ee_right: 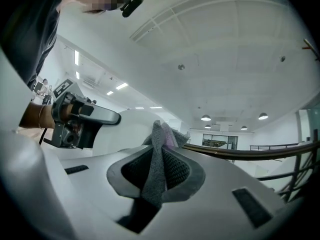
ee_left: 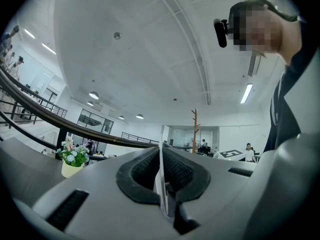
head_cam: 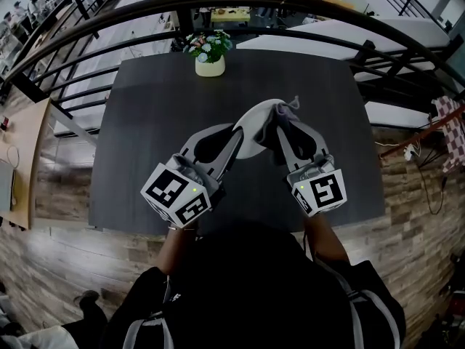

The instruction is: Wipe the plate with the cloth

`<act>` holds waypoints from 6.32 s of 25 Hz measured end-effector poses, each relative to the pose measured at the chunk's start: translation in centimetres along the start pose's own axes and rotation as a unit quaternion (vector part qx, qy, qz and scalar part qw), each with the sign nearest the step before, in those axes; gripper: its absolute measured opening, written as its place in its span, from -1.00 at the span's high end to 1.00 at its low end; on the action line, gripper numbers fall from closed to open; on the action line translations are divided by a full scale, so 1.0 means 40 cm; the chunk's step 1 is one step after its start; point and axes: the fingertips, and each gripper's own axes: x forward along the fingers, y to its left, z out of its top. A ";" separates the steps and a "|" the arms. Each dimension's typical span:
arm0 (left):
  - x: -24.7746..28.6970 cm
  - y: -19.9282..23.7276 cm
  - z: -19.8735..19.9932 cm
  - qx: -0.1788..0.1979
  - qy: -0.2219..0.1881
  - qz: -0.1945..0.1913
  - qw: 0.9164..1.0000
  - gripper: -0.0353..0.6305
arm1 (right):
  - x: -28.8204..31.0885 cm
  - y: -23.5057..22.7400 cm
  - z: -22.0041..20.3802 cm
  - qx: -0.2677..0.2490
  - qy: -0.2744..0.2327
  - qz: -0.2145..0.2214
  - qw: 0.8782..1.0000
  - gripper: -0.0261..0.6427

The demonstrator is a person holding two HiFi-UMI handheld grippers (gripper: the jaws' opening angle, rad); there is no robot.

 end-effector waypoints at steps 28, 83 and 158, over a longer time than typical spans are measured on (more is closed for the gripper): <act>-0.017 0.038 0.019 0.009 0.000 0.025 1.000 0.84 | -0.072 0.007 0.109 0.092 -0.103 0.019 0.990 0.80; -0.034 -0.023 0.034 0.034 -0.015 -0.005 0.999 0.85 | -0.072 -0.072 0.025 0.049 -0.021 -0.025 0.998 0.80; 0.001 -0.185 -0.121 0.785 0.149 -0.103 0.592 0.84 | -0.023 0.014 0.034 -0.075 0.077 0.068 0.992 0.80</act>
